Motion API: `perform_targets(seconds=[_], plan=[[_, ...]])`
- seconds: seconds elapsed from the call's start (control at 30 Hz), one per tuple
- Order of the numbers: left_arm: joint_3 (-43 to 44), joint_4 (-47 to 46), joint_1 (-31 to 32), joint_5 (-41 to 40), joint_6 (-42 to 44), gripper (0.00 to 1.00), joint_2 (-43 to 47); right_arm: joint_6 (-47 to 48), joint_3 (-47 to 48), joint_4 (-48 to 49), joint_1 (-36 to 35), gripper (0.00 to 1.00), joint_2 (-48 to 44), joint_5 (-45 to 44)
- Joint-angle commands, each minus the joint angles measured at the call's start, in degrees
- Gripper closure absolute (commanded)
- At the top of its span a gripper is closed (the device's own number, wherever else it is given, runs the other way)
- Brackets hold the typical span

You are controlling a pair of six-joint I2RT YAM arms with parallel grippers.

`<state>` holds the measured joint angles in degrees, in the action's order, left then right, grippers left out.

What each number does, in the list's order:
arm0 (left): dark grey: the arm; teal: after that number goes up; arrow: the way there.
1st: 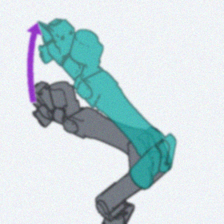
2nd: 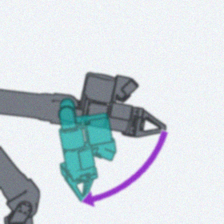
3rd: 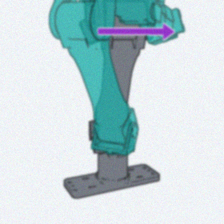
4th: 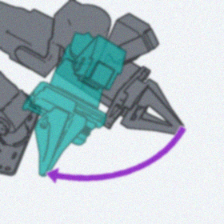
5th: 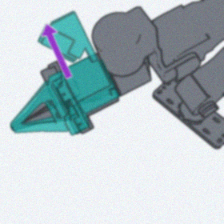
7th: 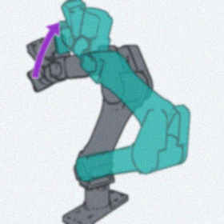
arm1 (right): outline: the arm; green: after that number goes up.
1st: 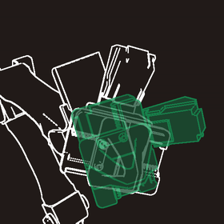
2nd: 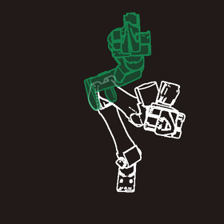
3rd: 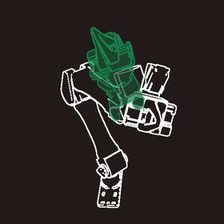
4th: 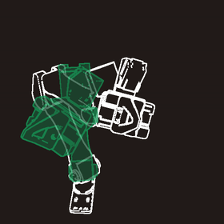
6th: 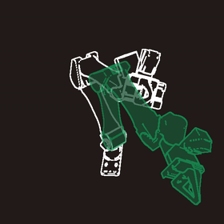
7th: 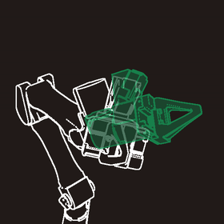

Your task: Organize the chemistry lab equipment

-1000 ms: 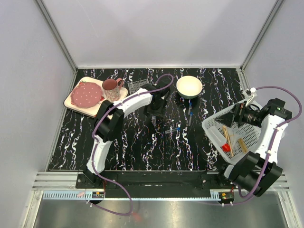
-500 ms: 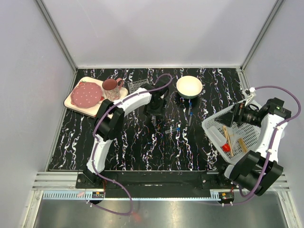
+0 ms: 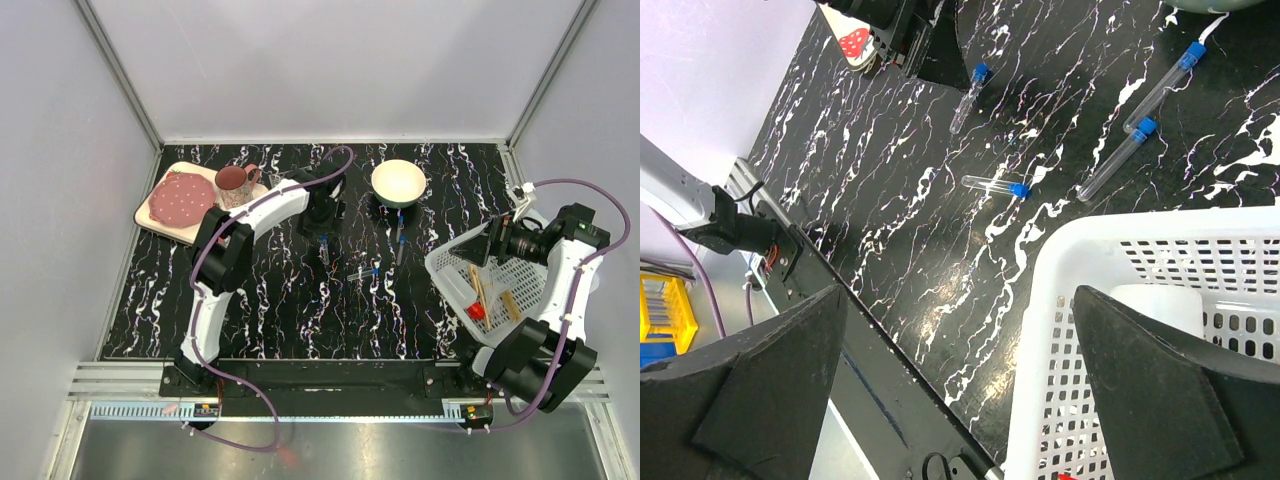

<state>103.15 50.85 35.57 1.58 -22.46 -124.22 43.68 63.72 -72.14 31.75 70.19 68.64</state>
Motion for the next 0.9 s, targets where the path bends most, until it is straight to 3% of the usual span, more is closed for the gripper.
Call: perform_targets(seconds=[0.0,0.87], plan=[[0.82,-1.46,-0.77,2.37,2.07,0.3,4.25,-0.61,0.88,1.3,-0.63,0.0,-0.32,0.79],[-2.34,-1.37,-1.12,4.48,-1.18,0.35,0.39,-3.77,-0.27,3.41,-5.29,0.0,-1.2,-1.67]])
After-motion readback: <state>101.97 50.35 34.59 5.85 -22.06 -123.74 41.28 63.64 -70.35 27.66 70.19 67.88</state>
